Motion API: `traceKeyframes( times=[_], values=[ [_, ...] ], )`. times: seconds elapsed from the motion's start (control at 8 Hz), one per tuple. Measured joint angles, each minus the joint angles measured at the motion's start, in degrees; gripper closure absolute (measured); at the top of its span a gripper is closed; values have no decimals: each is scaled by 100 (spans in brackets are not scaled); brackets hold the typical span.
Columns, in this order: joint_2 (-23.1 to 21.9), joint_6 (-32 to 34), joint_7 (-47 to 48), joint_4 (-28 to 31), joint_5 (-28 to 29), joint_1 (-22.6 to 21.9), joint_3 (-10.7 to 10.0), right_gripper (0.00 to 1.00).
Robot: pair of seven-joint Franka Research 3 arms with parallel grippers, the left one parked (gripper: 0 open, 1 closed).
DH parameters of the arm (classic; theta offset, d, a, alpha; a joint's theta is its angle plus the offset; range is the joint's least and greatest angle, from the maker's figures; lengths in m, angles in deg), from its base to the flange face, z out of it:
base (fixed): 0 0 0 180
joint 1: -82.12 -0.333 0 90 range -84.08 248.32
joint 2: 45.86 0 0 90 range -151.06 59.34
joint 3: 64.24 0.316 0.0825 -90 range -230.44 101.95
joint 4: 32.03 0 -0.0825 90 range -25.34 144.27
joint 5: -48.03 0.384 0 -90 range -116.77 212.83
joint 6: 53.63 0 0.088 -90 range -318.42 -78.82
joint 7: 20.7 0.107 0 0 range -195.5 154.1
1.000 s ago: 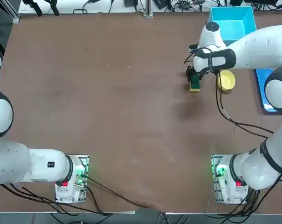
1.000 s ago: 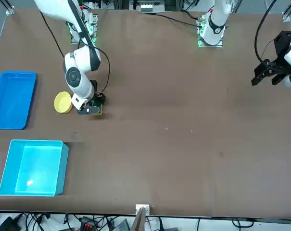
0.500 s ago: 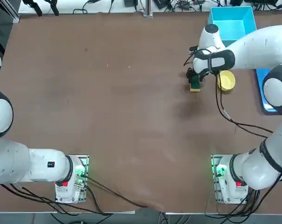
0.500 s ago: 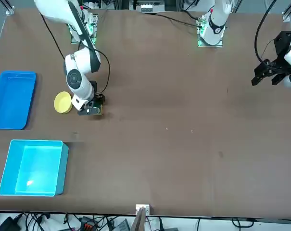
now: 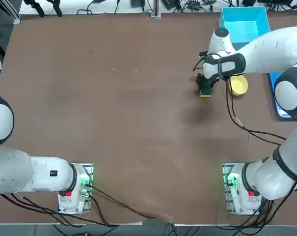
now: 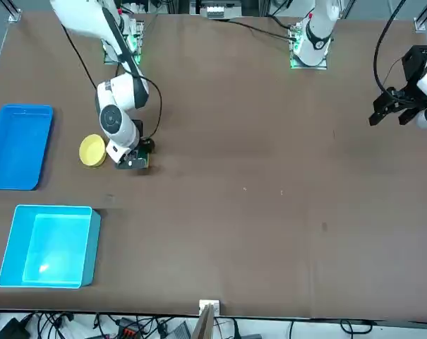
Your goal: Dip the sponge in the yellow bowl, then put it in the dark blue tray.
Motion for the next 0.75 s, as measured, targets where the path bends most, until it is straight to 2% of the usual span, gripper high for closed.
traceKeyframes(
  times=[0.5,0.75],
  values=[
    [82,-71,8,-2,0,0,-5,4],
    [126,-116,101,-8,0,-1,-3,17]
  ],
)
